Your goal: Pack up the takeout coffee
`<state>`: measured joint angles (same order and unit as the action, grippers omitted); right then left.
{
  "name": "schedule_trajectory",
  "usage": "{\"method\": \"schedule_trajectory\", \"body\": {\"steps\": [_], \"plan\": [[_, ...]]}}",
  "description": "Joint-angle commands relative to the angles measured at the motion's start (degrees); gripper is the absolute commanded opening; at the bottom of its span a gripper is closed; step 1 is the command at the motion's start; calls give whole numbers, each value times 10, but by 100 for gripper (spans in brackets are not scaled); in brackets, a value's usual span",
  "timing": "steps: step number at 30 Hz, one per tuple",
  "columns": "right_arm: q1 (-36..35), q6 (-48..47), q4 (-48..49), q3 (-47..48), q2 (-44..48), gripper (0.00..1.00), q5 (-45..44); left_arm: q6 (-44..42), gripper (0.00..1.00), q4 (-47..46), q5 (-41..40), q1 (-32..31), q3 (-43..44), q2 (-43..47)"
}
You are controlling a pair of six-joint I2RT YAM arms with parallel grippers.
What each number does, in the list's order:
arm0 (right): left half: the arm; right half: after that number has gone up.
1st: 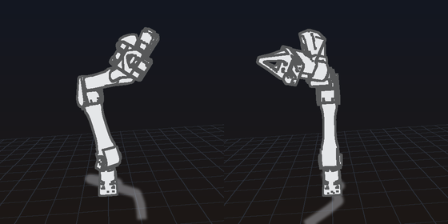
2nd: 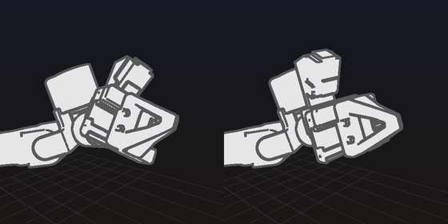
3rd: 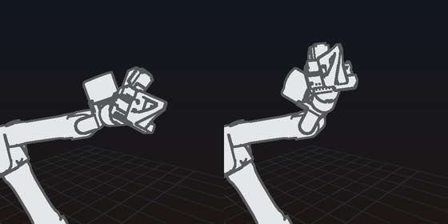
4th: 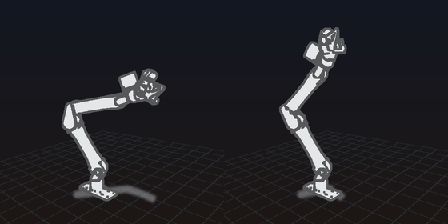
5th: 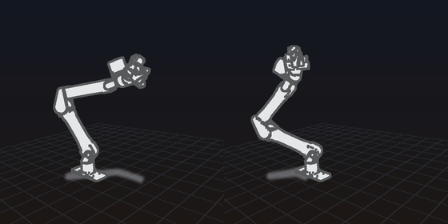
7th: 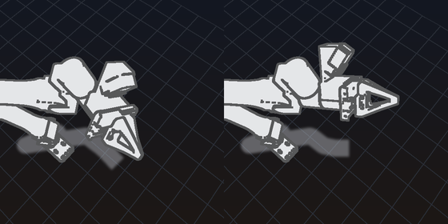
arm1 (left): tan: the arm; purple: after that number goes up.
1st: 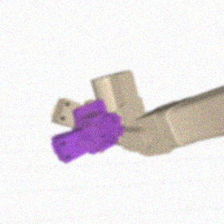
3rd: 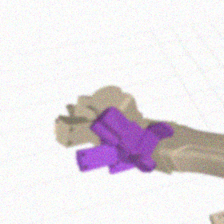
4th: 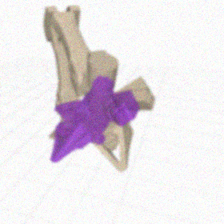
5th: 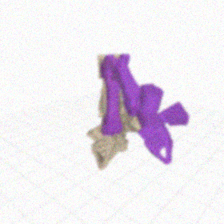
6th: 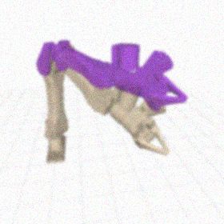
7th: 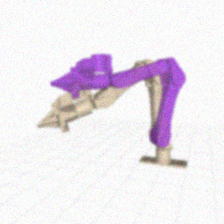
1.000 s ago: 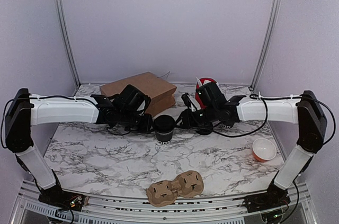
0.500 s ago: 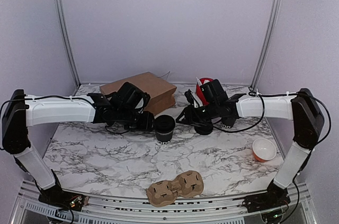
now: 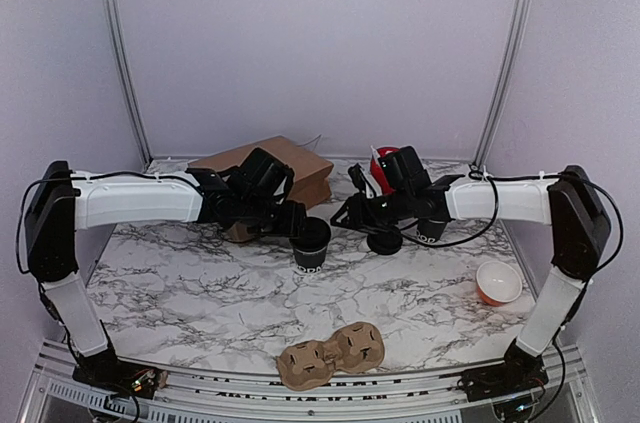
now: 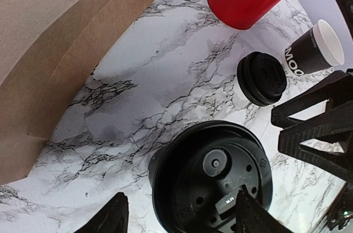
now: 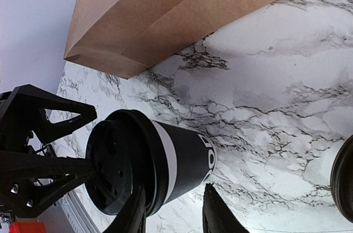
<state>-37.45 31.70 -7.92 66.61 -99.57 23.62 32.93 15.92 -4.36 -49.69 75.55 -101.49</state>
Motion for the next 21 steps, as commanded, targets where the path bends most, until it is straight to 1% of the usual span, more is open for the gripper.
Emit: {"method": "schedule_trajectory", "body": {"steps": [1, 9, 16, 21], "plan": [[6, -2, 27, 13, -13, 34, 6, -13, 63, 13, -22, 2, 22, -21], [6, -3, 36, 27, -41, 33, 12, -17, 55, 11, -17, 2, 15, -28], [8, 5, 48, 43, -48, 33, 4, -18, 53, 11, -9, 2, 11, -31], [8, 1, 35, 64, -67, 33, 3, -21, 52, 11, -4, 2, 10, -35]]}}
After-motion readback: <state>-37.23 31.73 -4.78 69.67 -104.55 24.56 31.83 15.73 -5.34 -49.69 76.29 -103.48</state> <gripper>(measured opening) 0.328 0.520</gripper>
